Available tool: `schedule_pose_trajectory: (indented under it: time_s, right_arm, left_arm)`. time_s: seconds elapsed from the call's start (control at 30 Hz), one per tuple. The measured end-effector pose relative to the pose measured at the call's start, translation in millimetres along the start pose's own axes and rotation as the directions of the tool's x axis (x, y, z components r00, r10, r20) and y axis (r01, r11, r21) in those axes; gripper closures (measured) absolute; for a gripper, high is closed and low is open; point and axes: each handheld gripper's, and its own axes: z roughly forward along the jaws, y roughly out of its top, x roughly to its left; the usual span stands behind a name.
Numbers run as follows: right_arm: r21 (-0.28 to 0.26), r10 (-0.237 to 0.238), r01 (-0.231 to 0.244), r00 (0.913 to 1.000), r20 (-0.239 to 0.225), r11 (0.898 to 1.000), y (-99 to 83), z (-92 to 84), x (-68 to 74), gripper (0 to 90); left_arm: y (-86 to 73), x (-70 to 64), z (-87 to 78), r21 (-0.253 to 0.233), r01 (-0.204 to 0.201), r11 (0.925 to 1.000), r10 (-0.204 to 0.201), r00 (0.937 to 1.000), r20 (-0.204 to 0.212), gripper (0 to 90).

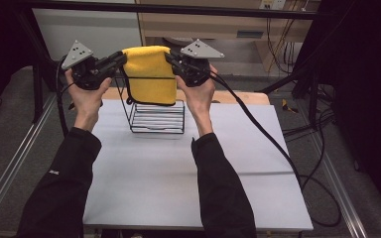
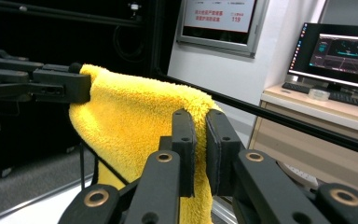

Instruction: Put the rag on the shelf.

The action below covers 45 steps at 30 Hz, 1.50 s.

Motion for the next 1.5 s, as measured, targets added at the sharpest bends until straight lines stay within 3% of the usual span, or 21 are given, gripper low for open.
schedule_pose_trajectory:
  time_s: [0.3,0.67,0.9,1.0,1.1,1.27,1.5]
  right_arm:
    - [-0.001,-0.059,0.059,0.9981,-0.019,0.998,-0.6,-9.7,9.1,82.9]
    - [0.000,-0.059,0.059,0.9977,-0.033,0.998,-11.2,-16.5,13.3,82.9]
    - [0.012,-0.056,0.057,0.9970,-0.053,0.998,-22.6,-21.2,18.9,82.8]
    - [0.028,-0.053,0.055,0.9966,-0.063,0.998,-26.7,-23.5,20.9,82.6]
    - [0.044,-0.068,0.072,0.9950,-0.073,0.996,-29.6,-25.3,24.5,82.5]
    - [0.070,-0.054,0.061,0.9939,-0.096,0.996,-36.7,-27.6,24.7,82.3]
    - [0.087,-0.068,0.078,0.9914,-0.112,0.993,-42.0,-28.3,26.1,82.3]
  left_arm:
    - [-2.8,-4.4,-10.6,-0.006,-0.004,1.0000,0.004,0.9999,0.016,78.6]
    - [-10.6,-11.3,-14.6,0.017,-0.034,0.9993,0.033,0.9993,0.020,78.3]
    - [-20.2,-17.4,-21.2,0.046,-0.042,0.9980,0.041,0.9988,0.025,77.6]
    - [-23.7,-19.9,-23.2,0.064,-0.022,0.9977,0.020,0.9993,0.031,77.1]
    - [-27.0,-22.5,-25.5,0.087,-0.020,0.9960,0.017,0.9994,0.030,76.5]
    - [-31.2,-26.2,-28.2,0.127,-0.021,0.9917,0.017,0.9993,0.034,74.6]
    - [-21.4,-24.3,-31.9,0.171,-0.001,0.9852,-0.005,0.9993,0.038,64.6]
